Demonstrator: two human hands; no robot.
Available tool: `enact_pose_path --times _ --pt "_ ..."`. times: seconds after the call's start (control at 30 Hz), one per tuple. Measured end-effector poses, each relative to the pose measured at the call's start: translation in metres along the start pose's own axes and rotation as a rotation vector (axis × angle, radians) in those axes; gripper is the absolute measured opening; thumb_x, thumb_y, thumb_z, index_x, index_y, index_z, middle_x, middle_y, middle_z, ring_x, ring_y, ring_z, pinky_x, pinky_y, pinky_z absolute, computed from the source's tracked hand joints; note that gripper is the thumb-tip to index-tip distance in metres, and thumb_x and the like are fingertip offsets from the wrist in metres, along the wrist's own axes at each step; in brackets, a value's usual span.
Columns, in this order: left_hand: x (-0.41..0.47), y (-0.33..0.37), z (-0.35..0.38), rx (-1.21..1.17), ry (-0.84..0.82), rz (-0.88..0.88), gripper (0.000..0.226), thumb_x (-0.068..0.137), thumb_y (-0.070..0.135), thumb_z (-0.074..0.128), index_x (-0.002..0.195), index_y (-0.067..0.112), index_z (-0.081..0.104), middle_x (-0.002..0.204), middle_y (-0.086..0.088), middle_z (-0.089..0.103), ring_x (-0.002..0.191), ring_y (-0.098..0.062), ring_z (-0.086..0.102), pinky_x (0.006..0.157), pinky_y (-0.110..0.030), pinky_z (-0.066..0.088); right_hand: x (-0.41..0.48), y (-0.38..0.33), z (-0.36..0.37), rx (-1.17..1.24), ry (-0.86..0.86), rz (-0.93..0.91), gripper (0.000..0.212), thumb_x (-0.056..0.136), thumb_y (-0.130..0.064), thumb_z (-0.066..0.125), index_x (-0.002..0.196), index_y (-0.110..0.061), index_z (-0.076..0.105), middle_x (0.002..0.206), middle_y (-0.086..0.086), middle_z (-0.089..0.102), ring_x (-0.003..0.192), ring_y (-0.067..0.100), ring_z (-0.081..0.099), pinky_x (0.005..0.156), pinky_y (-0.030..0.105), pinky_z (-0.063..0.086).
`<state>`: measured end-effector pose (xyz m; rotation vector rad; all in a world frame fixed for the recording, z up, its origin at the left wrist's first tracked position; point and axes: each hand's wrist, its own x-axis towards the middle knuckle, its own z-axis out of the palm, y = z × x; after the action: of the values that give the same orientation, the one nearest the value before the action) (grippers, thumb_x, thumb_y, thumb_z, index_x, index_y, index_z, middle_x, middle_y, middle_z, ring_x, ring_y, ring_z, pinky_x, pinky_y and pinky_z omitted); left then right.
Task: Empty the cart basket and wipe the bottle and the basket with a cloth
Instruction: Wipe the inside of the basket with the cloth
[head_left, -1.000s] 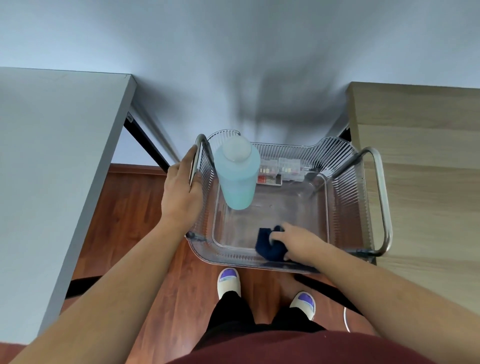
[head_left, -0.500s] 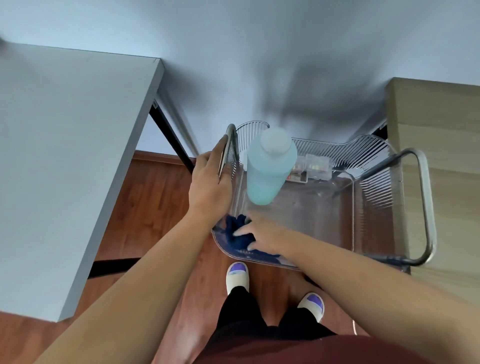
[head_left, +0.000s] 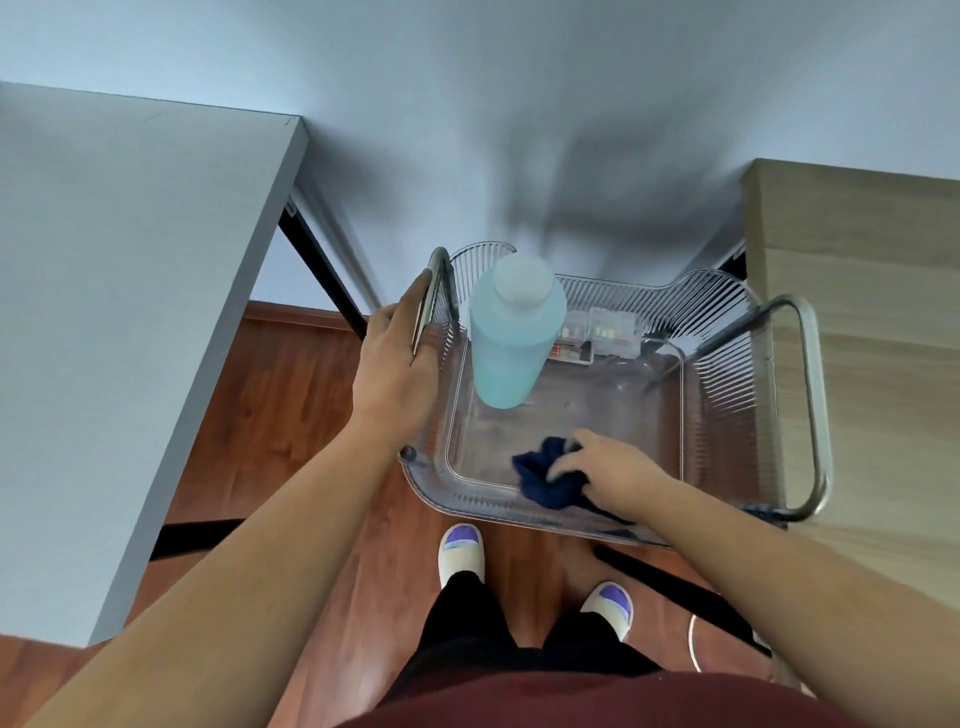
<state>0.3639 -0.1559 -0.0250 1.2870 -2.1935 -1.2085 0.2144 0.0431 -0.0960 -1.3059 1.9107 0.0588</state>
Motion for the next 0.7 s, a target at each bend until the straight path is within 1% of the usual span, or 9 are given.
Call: enact_pose_path --times 0.07,0.13,0.2,0.27,0.33,0.43,0.53,0.6,0.7 --pt "0.001 0.001 0.001 0.026 0.0 -0.001 0.048 0.099 0.033 0.04 0.141 0.052 0.028 0.138 0.002 0.043 0.115 -0.002 0.037 0.095 -0.024 0.025 0.019 -0.006 -0.008 0.013 0.048 0.015 0.032 0.087 -0.014 0.054 0.116 -0.024 0.062 0.124 0.006 0.05 0.113 0.028 0.051 0.088 0.032 0.042" --pt "0.001 0.002 0.0 0.032 0.004 -0.005 0.047 0.099 0.036 0.039 0.14 0.054 0.028 0.136 0.001 0.044 0.112 -0.002 0.037 0.094 -0.025 0.026 0.031 0.005 -0.024 -0.11 0.115 0.059 0.035 0.088 -0.014 0.055 0.119 -0.029 0.06 0.127 0.008 0.045 0.112 0.03 0.049 0.088 0.035 0.042" --pt "0.001 0.003 0.001 0.024 0.005 -0.011 0.047 0.098 0.036 0.039 0.138 0.057 0.027 0.131 0.001 0.045 0.108 -0.004 0.039 0.092 -0.027 0.028 0.027 0.028 -0.036 -0.187 0.184 0.197 0.039 0.087 -0.011 0.058 0.122 -0.03 0.054 0.128 0.01 0.041 0.115 0.032 0.045 0.089 0.04 0.045" --pt "0.0 0.003 0.001 0.018 0.009 -0.012 0.047 0.098 0.035 0.04 0.138 0.056 0.028 0.127 -0.001 0.046 0.108 -0.008 0.042 0.092 -0.029 0.03 0.013 0.048 -0.038 -0.215 0.225 0.391 0.044 0.085 -0.004 0.057 0.124 -0.024 0.048 0.13 0.013 0.038 0.12 0.036 0.041 0.087 0.046 0.048" --pt "0.001 0.003 0.002 0.023 0.015 -0.014 0.047 0.099 0.033 0.04 0.14 0.052 0.031 0.126 -0.004 0.047 0.11 -0.014 0.046 0.092 -0.031 0.033 -0.002 0.054 -0.032 -0.222 0.189 0.503 0.042 0.085 -0.002 0.054 0.122 -0.019 0.046 0.126 0.015 0.039 0.116 0.038 0.045 0.082 0.045 0.049" --pt "0.002 0.003 0.002 0.026 0.024 -0.015 0.046 0.099 0.033 0.041 0.141 0.05 0.031 0.128 -0.004 0.047 0.11 -0.013 0.046 0.092 -0.029 0.032 -0.012 0.037 -0.011 -0.183 0.052 0.405 0.031 0.087 -0.009 0.05 0.117 -0.019 0.051 0.119 0.013 0.045 0.103 0.036 0.056 0.082 0.041 0.048" --pt "0.002 0.002 0.002 0.034 0.03 -0.007 0.046 0.099 0.034 0.04 0.14 0.053 0.03 0.131 -0.001 0.046 0.112 -0.009 0.043 0.093 -0.028 0.029 -0.009 0.005 0.009 -0.09 0.036 0.195 0.028 0.087 -0.011 0.051 0.112 -0.021 0.056 0.118 0.012 0.048 0.1 0.034 0.059 0.087 0.035 0.045" --pt "0.002 0.002 0.002 0.047 0.032 -0.003 0.046 0.099 0.035 0.04 0.14 0.052 0.03 0.135 0.0 0.044 0.116 -0.009 0.042 0.093 -0.028 0.028 0.001 -0.01 0.01 0.061 0.038 0.119 0.032 0.084 -0.007 0.057 0.113 -0.02 0.058 0.118 0.012 0.05 0.102 0.032 0.057 0.085 0.032 0.043" --pt "0.001 0.003 0.003 0.083 0.044 0.006 0.046 0.099 0.034 0.039 0.141 0.051 0.03 0.136 0.0 0.043 0.107 -0.004 0.038 0.088 -0.028 0.03 0.011 -0.021 -0.005 0.405 0.083 0.067 0.036 0.078 -0.004 0.066 0.112 -0.013 0.061 0.117 0.009 0.06 0.103 0.024 0.056 0.084 0.027 0.042"
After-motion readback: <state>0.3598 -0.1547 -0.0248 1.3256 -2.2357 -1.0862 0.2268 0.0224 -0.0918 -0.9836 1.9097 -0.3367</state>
